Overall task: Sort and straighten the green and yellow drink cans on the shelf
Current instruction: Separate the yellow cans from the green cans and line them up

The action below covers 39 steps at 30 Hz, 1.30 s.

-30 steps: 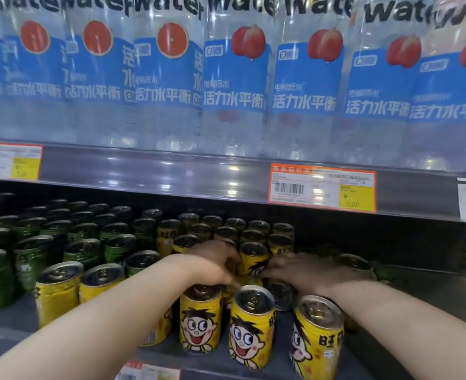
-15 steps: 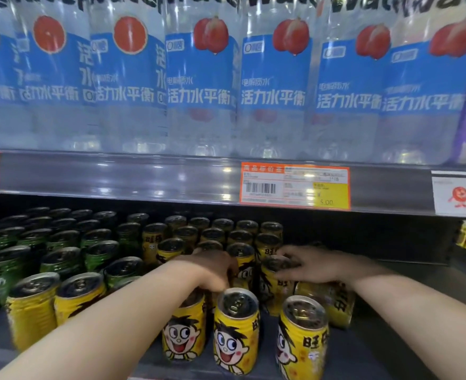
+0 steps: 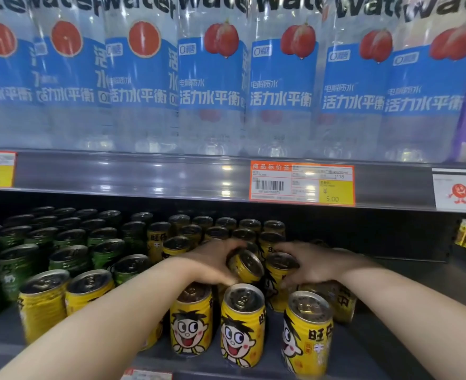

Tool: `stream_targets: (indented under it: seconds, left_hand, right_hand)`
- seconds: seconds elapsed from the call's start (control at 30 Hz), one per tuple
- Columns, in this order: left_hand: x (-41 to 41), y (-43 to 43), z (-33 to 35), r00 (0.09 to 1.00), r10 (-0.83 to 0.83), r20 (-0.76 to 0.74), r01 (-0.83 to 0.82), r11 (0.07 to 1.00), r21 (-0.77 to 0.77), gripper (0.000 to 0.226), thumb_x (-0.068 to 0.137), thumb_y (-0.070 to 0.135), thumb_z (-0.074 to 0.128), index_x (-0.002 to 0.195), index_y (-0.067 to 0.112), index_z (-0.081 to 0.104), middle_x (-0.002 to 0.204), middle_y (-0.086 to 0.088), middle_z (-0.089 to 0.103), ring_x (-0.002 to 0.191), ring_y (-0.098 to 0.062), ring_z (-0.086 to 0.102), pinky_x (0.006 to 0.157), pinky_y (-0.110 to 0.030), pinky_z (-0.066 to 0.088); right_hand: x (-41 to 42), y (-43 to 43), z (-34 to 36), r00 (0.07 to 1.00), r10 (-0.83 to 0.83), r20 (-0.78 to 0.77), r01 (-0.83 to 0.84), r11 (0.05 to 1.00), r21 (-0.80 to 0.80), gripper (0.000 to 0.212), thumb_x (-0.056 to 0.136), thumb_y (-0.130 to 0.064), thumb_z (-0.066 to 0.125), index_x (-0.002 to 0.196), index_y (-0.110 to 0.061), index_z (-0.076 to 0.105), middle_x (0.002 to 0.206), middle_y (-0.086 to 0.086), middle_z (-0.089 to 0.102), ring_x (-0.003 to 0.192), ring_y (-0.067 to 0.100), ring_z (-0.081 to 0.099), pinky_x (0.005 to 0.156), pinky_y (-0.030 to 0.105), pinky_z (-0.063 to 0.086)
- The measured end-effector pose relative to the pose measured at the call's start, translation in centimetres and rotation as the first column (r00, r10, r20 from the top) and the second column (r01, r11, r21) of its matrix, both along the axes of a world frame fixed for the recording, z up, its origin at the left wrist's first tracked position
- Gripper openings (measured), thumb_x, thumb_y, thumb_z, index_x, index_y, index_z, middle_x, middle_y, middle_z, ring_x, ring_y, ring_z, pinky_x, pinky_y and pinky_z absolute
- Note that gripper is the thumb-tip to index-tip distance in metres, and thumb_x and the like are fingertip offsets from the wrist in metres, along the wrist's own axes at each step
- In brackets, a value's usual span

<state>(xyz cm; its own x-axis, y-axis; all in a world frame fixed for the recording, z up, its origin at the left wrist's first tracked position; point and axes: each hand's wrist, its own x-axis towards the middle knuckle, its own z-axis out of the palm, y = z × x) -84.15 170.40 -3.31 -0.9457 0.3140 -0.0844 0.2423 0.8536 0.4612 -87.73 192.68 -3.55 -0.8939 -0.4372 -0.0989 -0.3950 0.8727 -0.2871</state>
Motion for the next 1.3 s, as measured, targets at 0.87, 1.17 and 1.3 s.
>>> stream_targets:
  seconds: [0.87, 1.17, 1.3]
  left_hand:
    - [3.6, 3.7, 0.7, 0.978, -0.121, -0.171, 0.097, 0.985, -0.142, 0.068, 0.088, 0.062, 0.035, 0.147, 0.034, 0.014, 0.158, 0.004, 0.008, 0.145, -0.019, 0.007, 0.117, -0.04, 0.012]
    - [3.6, 4.9, -1.5, 0.981, -0.179, -0.081, 0.148, 0.946, -0.289, 0.072, 0.088, 0.067, 0.024, 0.148, 0.032, 0.005, 0.158, 0.01, -0.004, 0.145, -0.014, -0.008, 0.116, -0.039, -0.002]
    - [3.6, 5.0, -1.6, 0.98, -0.182, -0.084, 0.147, 0.938, -0.315, 0.072, 0.087, 0.068, 0.023, 0.148, 0.033, 0.005, 0.158, 0.009, -0.004, 0.145, -0.014, -0.009, 0.116, -0.039, -0.002]
  right_hand:
    - [4.4, 5.0, 1.1, 0.97, -0.234, -0.062, 0.241, 0.946, 0.217, 0.069, 0.081, -0.043, 0.066, 0.141, -0.024, 0.036, 0.143, -0.001, 0.04, 0.127, 0.018, 0.044, 0.097, 0.025, 0.039]
    - [5.7, 6.5, -4.6, 0.939, -0.313, -0.141, 0.315, 0.949, -0.002, 0.095, 0.071, -0.04, 0.075, 0.146, -0.029, 0.019, 0.148, 0.002, 0.029, 0.128, 0.022, 0.043, 0.102, 0.028, 0.041]
    - [5.4, 7.0, -3.0, 0.933, -0.357, -0.05, 0.34, 0.917, -0.211, 0.091, 0.067, -0.035, 0.077, 0.143, -0.024, 0.026, 0.142, 0.003, 0.043, 0.123, 0.018, 0.048, 0.1, 0.027, 0.042]
